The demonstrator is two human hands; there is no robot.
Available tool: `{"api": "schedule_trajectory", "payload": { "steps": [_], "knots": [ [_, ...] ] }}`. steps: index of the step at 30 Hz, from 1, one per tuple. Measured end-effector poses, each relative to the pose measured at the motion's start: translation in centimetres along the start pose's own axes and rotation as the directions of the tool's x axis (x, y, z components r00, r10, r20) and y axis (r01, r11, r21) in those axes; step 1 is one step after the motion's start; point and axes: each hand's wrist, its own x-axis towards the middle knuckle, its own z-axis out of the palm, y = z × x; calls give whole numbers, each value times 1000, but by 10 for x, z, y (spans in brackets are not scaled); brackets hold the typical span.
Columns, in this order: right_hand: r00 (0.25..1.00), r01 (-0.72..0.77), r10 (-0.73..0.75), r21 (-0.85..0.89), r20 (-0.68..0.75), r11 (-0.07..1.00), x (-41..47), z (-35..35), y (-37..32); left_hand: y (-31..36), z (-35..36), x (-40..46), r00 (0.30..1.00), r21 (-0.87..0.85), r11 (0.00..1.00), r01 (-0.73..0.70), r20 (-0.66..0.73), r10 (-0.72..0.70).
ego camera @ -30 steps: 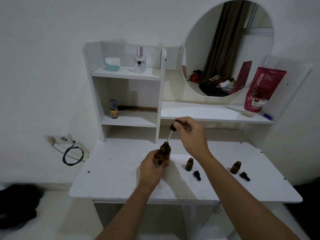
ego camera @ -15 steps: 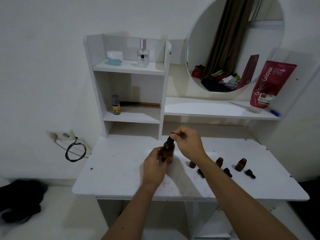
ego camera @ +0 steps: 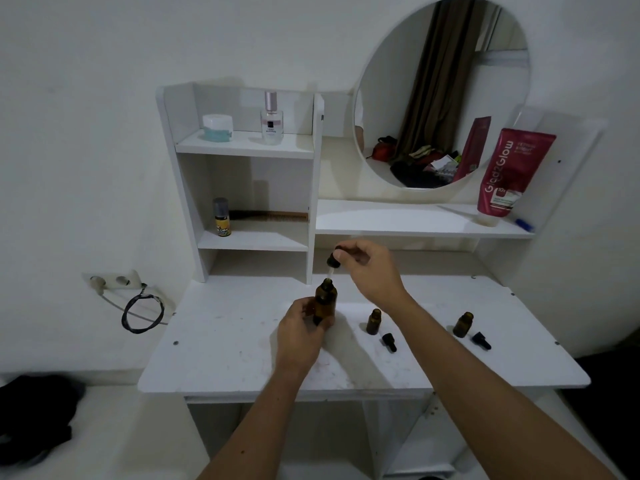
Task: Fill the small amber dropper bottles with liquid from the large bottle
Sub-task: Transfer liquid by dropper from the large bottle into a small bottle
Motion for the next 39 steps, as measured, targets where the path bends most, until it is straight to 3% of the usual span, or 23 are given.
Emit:
{"api": "schedule_trajectory", "payload": {
  "steps": [10,22,32,39],
  "knots": [
    [985,95,-79,98,-154,991,-9,-54,-10,7,1,-30,996,-12,1000,-24,-91,23],
    [975,15,-1,60,-223,998,-43,-90,36,31,54,-37,979,4,994,-109,172,107],
    [984,31,-43,-70,-174,997,-41,-76,62,33,69,-26,979,99,985,-143,163,126],
    [995,16,-28,-114,-99,993,-46,-65,72,29,68,-22,975,59,986,-157,166,145]
  ]
}}
